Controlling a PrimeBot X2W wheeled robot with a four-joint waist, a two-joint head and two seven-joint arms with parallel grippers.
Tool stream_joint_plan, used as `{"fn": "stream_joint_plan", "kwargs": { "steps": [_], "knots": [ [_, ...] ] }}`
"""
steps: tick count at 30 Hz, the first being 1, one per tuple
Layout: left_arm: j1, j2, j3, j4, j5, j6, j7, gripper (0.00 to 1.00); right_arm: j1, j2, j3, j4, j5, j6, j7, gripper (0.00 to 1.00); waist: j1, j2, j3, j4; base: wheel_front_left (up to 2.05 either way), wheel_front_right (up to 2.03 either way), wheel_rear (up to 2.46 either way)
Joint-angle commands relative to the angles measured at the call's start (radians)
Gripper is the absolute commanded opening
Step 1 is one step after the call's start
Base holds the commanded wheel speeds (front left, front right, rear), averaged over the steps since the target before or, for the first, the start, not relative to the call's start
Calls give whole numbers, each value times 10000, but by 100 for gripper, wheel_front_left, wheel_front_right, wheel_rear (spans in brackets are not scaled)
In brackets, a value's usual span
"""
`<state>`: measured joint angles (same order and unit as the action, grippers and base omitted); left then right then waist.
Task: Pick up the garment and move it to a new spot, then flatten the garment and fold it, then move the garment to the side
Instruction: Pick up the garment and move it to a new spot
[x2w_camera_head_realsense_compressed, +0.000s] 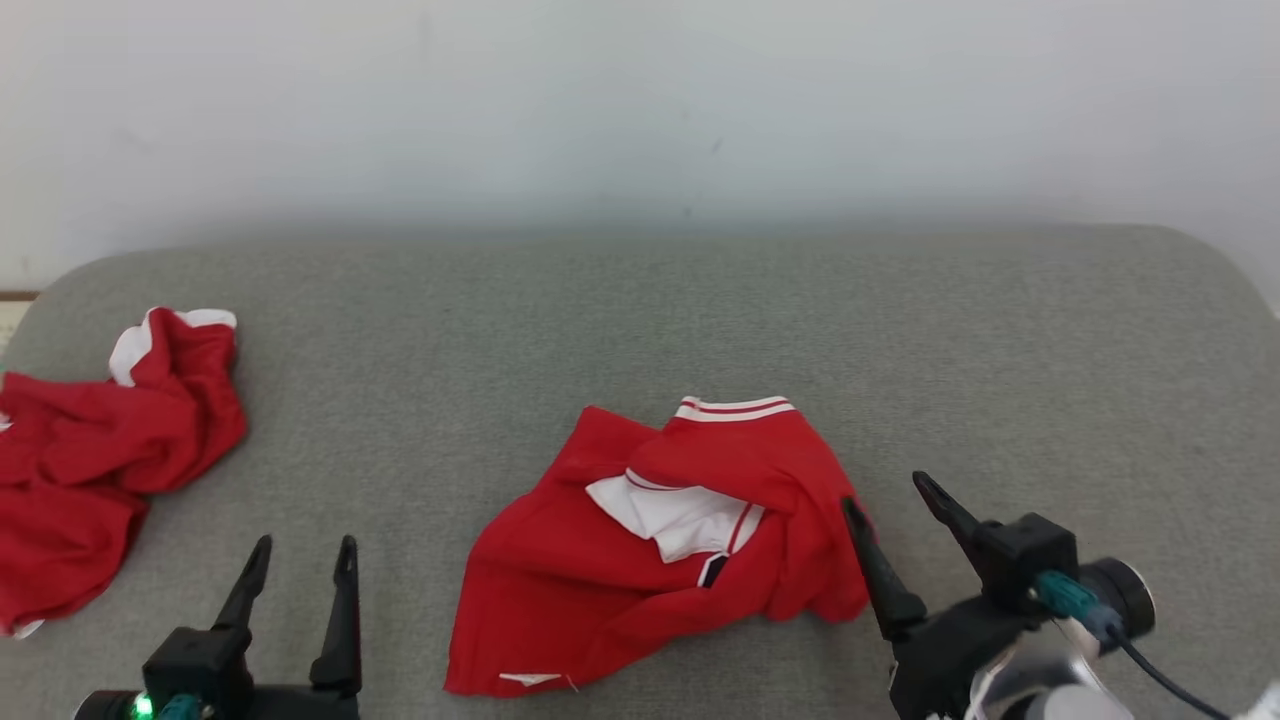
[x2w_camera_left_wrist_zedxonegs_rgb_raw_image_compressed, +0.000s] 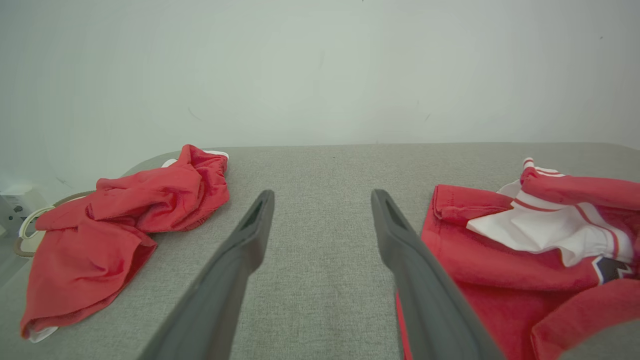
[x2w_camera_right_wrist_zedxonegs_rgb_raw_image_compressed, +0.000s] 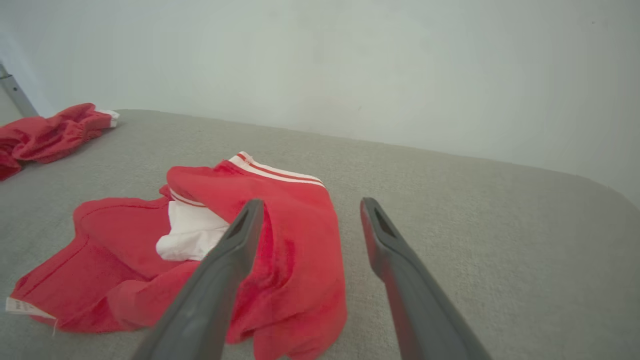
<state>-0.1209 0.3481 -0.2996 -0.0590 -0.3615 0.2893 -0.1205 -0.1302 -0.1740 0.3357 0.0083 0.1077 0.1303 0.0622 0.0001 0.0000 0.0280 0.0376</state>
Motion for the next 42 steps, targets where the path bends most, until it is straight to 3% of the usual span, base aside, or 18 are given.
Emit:
{"fn": "stream_joint_plan", "kwargs": {
  "steps": [1, 4, 9, 10, 11, 15, 16, 20, 23, 24, 27, 32, 40, 41, 42],
  "knots": [
    [-171, -48, -61, 102, 55, -44, -54, 100, -315, -226, 267, 122, 94, 9, 102, 100, -1, 0, 213, 422, 0, 0, 0],
    [-707, -378, -432, 487, 40, -312, -265, 100, -1740, -1112, 1838, 773, 392, 9, 668, 100, -1, 0, 641, 1160, 0, 0, 0],
    [-1176, -739, -713, 979, 2, -527, -591, 100, -3356, -1990, 3384, 1620, 651, 8, 1384, 100, -1, 0, 1072, 1701, 0, 0, 0],
    [-1642, -1109, -902, 1652, -77, -760, -1007, 100, -5147, -2829, 5285, 2853, 1375, 6, 3214, 47, -1, 0, 1492, 1898, 0, 0, 0],
    [-1769, -1143, -908, 1804, -91, -800, -1110, 100, -5466, -2926, 5379, 2992, 1687, 6, 3476, 0, -1, 0, 1608, 1782, 0, 0, 0],
    [-1865, -1140, -910, 1864, -39, -780, -1163, 100, -5360, -2901, 4772, 2809, 1868, 5, 3192, 0, -1, 0, 1636, 1619, 0, 0, 0],
    [-1848, -1066, -839, 1891, -45, -725, -1202, 100, -4863, -2657, 3860, 2490, 1949, 6, 2760, 0, -1, 0, 1586, 1436, 0, 0, 0],
    [-1775, -986, -782, 1906, -91, -691, -1207, 100, -3785, -2103, 1963, 1964, 1887, 5, 2012, 0, -1, 0, 1499, 1190, 0, 0, 0],
    [-1638, -852, -679, 1828, -124, -623, -1194, 100, -2686, -1348, 367, 1503, 1924, 6, 1324, 0, -1, 0, 1456, 949, 0, 0, 0],
    [-1581, -776, -641, 1751, -132, -594, -1140, 100, -2011, -774, -564, 1194, 2076, 6, 854, 0, -1, 0, 1460, 791, 0, 0, 0],
    [-1489, -596, -565, 1629, -148, -537, -1031, 100, -857, 117, -1986, 746, 2057, 6, 98, 0, -1, 0, 1429, 499, 0, 0, 0],
    [-1375, -441, -535, 1499, -183, -501, -885, 100, 106, 878, -3007, 587, 2470, 6, -508, 0, -1, 0, 1379, 198, 0, 0, 0],
    [-1081, -283, -519, 1265, -289, -374, -687, 100, 1212, 1230, -3823, 1462, 3515, 6, -1112, 0, -1, 0, 1224, 23, 0, 0, 0],
    [-1012, -197, -466, 1174, -319, -329, -621, 100, 1337, 1227, -3688, 1663, 3985, 6, -1322, 100, -1, 0, 1263, -46, 0, 0, 0],
    [-1012, -197, -466, 1174, -319, -329, -621, 100, 1337, 1227, -3688, 1663, 3985, 6, -1322, 100, -1, 0, 1263, -46, 0, 0, 0]
  ]
}}
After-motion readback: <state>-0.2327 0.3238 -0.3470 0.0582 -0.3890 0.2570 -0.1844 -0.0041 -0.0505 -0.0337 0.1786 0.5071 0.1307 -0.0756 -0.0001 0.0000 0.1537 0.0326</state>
